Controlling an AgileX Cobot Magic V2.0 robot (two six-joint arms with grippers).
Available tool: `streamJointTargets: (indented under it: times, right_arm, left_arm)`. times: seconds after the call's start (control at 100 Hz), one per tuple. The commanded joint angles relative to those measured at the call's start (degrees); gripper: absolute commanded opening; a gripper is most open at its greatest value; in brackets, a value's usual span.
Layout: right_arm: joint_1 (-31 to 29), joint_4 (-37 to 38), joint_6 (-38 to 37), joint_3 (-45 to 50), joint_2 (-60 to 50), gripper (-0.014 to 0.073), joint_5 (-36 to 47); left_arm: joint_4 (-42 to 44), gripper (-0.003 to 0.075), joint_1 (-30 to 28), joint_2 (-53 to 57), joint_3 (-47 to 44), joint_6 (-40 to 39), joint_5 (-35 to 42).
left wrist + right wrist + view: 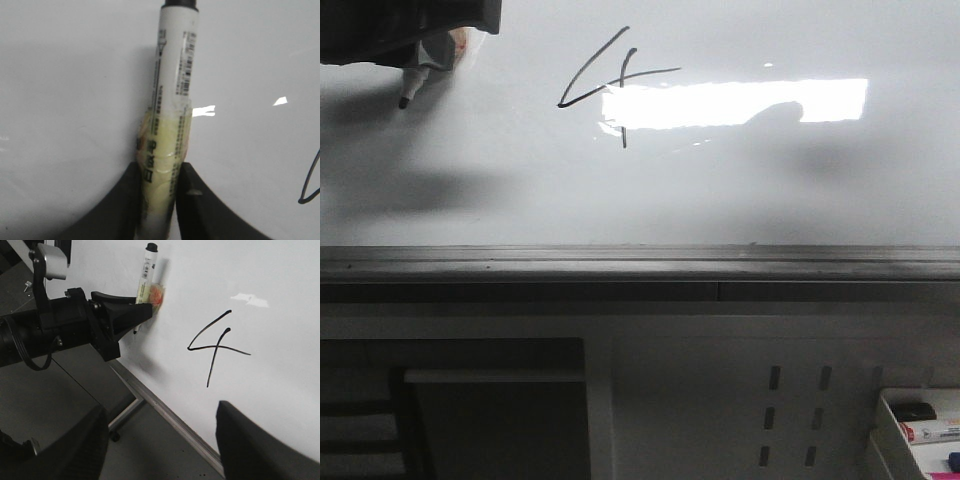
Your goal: Write number 4 on whiteboard
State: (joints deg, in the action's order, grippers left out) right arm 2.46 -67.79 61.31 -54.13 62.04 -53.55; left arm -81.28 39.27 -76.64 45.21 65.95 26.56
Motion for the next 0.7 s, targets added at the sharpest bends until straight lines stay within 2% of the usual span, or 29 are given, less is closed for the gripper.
streamJointTargets:
  times: [0.0,0.21,0.34,0.51,0.69]
  right_arm:
    - [-0.27,-2.99,0.3,-1.49,-0.91,0.0416,-0.29]
    - [-0.27,-2.99,0.22,-1.49,-0.91,0.0416,-0.41]
    - [-0.27,-2.94,0.22,-1.49,-0.91,0.0416,-0.3]
    - [-0.95,-1.74,0.22,-1.49,-1.35,0.0416,0.7]
    - [-4.96,-1.42,0.22,-1.49,-3.79,0.0391,2.33]
  left_arm:
    - [1.59,0.026,-0.1,1.36,1.9,-0.63,2.11]
    - [1.59,0.0414,-0.1,1.51,1.9,-0.63,2.11]
    - [1.59,0.0475,-0.1,2.96,1.9,1.09,2.11]
    - [1.03,0.0496,-0.1,8.11,0.99,7.95,2.11]
    - [-0.82,0.0494,-0.1,16.64,-1.32,16.78,2.11]
